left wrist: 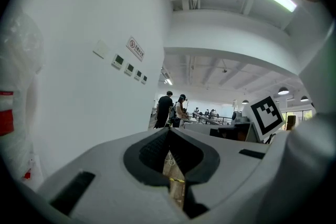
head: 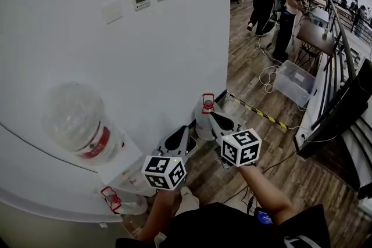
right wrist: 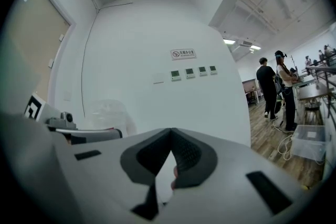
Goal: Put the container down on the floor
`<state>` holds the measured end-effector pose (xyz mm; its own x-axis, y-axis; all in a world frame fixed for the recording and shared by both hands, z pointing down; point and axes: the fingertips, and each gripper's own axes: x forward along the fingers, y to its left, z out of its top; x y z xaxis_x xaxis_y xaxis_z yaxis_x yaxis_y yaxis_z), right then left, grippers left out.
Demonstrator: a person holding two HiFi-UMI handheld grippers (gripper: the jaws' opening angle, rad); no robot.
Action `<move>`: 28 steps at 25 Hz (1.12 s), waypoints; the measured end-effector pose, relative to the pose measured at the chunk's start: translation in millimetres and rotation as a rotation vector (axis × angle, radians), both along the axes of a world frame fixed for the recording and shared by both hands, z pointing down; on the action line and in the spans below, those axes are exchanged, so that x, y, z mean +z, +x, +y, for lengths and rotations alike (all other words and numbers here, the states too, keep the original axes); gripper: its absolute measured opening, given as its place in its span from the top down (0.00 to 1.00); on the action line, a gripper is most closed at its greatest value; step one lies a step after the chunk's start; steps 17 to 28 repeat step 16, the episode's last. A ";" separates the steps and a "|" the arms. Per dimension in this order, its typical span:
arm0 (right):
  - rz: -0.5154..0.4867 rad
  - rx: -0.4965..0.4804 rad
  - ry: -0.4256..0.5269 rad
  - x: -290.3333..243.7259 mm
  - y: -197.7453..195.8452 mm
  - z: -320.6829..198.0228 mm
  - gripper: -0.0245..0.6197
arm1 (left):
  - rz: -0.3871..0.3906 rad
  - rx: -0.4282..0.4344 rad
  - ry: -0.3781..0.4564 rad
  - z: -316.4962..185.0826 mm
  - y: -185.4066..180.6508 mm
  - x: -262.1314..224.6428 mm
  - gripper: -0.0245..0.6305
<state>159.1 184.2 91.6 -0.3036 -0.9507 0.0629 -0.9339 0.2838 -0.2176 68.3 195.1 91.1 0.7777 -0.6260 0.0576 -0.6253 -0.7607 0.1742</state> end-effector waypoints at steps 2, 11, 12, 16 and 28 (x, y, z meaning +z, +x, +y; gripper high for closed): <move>-0.004 0.000 0.002 1.0 -0.2 -0.1 0.92 | -0.001 0.004 0.016 0.4 3.7 -5.0 0.94; -0.005 -0.009 0.010 0.5 -2.8 -0.7 0.92 | -0.064 -0.038 0.083 -3.6 8.0 -5.8 0.94; -0.005 -0.010 0.010 0.7 -3.8 -0.8 0.92 | -0.064 -0.037 0.084 -3.5 8.5 -5.9 0.94; -0.001 -0.018 0.013 0.1 -8.1 -1.1 0.92 | -0.059 -0.036 0.086 -3.9 7.6 -7.4 0.94; -0.001 -0.018 0.013 0.1 -8.1 -1.1 0.92 | -0.059 -0.036 0.086 -3.9 7.6 -7.4 0.94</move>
